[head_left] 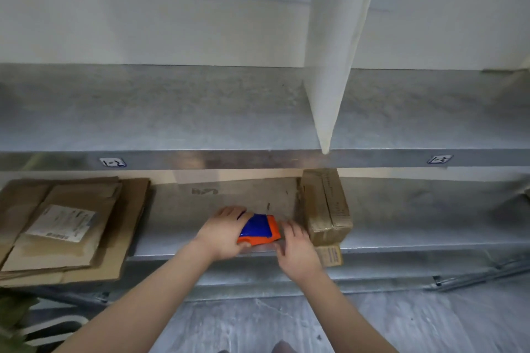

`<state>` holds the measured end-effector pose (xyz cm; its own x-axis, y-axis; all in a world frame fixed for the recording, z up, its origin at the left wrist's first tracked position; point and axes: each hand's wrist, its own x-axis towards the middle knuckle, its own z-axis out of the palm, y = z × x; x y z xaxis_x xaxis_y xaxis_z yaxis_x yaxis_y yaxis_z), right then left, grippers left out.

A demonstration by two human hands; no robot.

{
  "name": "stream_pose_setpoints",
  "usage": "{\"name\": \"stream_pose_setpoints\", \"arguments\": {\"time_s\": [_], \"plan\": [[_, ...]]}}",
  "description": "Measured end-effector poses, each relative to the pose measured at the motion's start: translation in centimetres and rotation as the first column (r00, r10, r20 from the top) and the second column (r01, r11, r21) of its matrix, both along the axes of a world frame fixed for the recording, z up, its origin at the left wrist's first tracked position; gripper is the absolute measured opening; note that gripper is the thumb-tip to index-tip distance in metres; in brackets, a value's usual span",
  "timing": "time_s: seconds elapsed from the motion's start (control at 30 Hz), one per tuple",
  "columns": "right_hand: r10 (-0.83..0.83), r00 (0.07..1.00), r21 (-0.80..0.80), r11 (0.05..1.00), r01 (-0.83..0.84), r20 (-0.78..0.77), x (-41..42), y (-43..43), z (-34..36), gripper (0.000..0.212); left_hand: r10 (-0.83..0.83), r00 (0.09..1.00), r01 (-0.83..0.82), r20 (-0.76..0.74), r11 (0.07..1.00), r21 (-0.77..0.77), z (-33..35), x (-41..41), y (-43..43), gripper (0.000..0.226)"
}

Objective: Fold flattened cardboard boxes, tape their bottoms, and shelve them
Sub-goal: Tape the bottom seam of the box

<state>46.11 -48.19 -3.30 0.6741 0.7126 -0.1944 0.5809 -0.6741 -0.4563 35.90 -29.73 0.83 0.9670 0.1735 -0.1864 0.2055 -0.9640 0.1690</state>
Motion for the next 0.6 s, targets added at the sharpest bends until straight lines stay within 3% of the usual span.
{"name": "stream_pose_setpoints", "arguments": {"time_s": [0.1,0.17,0.6], "plan": [[-0.043,0.999,-0.047,0.998,0.042,-0.005,0.3,-0.8,-0.6,0.059,0.005,1.000,-0.005,0.008,0.996,-0.089,-0.1,0.9,0.7,0.060],[-0.067,0.998,-0.050,0.997,0.067,-0.012,0.6,-1.5,-0.8,0.059,-0.012,1.000,0.009,-0.024,0.989,-0.147,-0.5,1.1,1.1,0.067],[-0.055,0.996,-0.049,0.997,0.052,-0.063,0.5,-1.2,-1.4,0.053,0.014,0.993,-0.038,-0.121,0.978,-0.203,-0.4,1.2,2.0,0.058]]}}
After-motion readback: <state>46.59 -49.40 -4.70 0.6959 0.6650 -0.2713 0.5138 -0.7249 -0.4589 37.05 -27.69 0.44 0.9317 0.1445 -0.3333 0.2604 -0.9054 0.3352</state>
